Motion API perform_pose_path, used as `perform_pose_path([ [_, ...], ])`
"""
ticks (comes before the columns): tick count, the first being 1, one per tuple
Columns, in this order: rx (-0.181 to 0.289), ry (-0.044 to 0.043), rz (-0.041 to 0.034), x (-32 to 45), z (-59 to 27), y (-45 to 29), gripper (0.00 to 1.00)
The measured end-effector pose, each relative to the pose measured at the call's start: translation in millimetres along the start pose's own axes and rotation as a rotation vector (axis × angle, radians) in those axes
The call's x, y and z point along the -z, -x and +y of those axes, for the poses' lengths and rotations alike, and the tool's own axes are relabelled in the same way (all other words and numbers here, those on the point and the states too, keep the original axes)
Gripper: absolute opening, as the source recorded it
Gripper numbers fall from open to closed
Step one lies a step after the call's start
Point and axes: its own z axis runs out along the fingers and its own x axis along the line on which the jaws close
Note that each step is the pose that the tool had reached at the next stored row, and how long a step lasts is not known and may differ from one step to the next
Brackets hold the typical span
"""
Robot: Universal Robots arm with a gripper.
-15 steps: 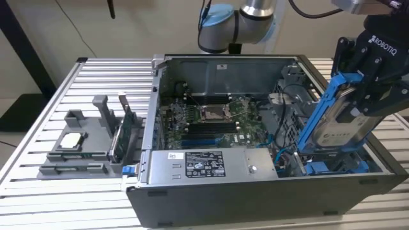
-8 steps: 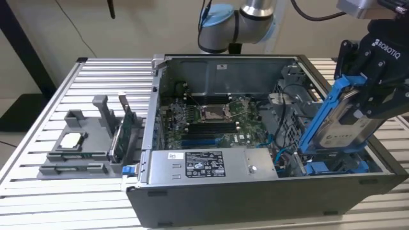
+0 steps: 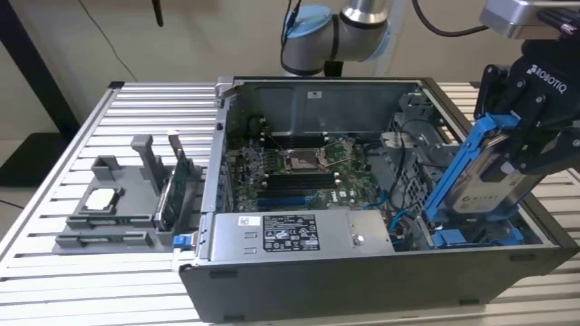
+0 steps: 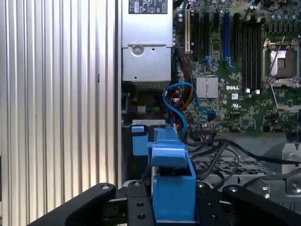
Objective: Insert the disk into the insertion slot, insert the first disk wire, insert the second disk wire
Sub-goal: 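Insert the disk into the insertion slot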
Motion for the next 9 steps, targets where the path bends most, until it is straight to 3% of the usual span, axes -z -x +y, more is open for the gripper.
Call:
perform_pose_path([
  [9,0.000,0.0147,0.0001,-5.4,-5.2,-1.7,0.33],
])
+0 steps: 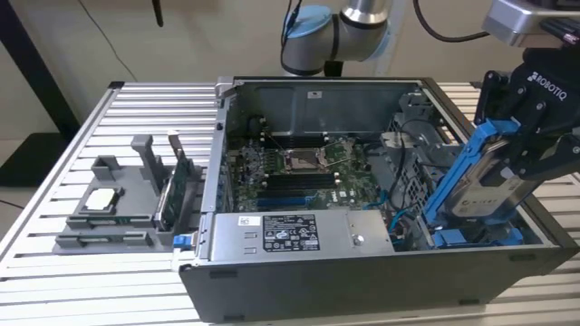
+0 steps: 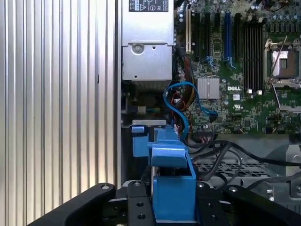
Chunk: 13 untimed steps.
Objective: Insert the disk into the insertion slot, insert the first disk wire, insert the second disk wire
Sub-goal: 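Insert the disk into the insertion slot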
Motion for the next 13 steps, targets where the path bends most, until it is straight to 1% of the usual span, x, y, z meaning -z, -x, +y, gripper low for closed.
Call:
perform_pose_path([
  [10,0.000,0.0010,0.0002,-10.3,-1.0,-0.9,0.33],
  [13,0.000,0.0011,0.0001,-15.2,-1.3,-0.9,0.33],
])
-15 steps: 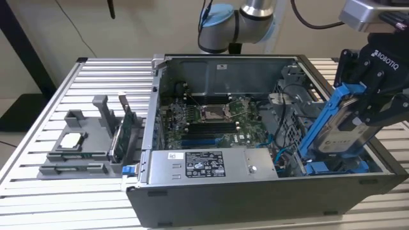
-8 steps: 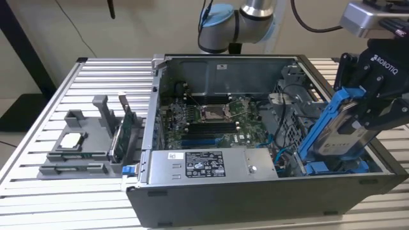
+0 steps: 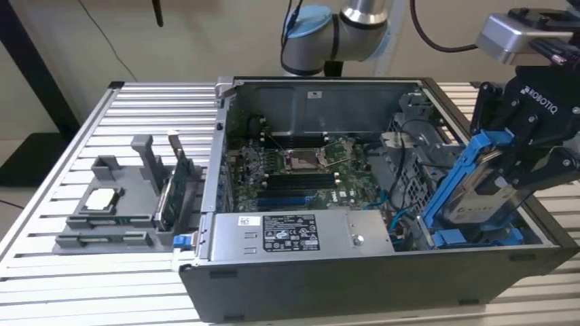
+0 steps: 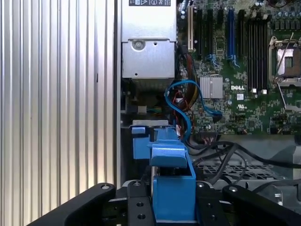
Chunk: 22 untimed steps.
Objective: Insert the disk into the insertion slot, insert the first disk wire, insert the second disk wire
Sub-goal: 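Insert the disk into the insertion slot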
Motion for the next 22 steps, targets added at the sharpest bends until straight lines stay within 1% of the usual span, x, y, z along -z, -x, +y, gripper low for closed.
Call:
perform_pose_path([
  [1,0.000,-0.0001,0.0000,-3.6,-0.3,0.0,0.33],
  [2,0.000,-0.0001,0.0000,-5.0,-0.4,0.0,0.33],
  [7,0.000,-0.0001,0.0001,-9.5,-0.7,0.1,0.33],
  [22,0.000,-0.0001,-0.0013,-11.4,-0.8,0.1,0.33],
])
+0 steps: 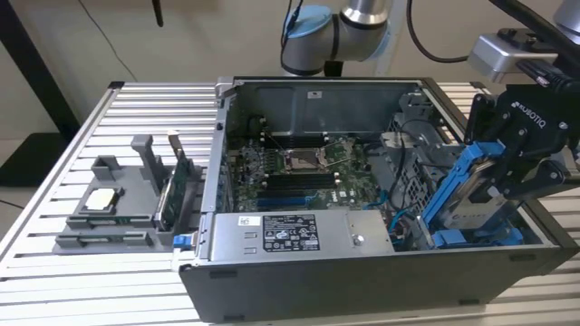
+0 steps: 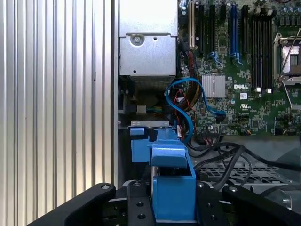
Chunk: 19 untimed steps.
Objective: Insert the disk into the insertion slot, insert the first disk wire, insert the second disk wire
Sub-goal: 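Insert the disk into the insertion slot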
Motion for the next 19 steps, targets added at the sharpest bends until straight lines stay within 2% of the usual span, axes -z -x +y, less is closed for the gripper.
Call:
perform_pose_path([
  [6,0.000,0.0000,-0.0001,0.1,0.0,0.0,0.34],
  [7,0.000,0.0000,-0.0001,0.1,0.0,0.0,0.40],
  [8,0.000,0.0000,-0.0002,0.1,0.0,0.0,0.40],
  [9,0.000,0.0000,-0.0003,0.1,0.0,0.0,0.47],
  [19,0.000,0.0000,-0.0008,0.1,0.0,0.0,0.47],
])
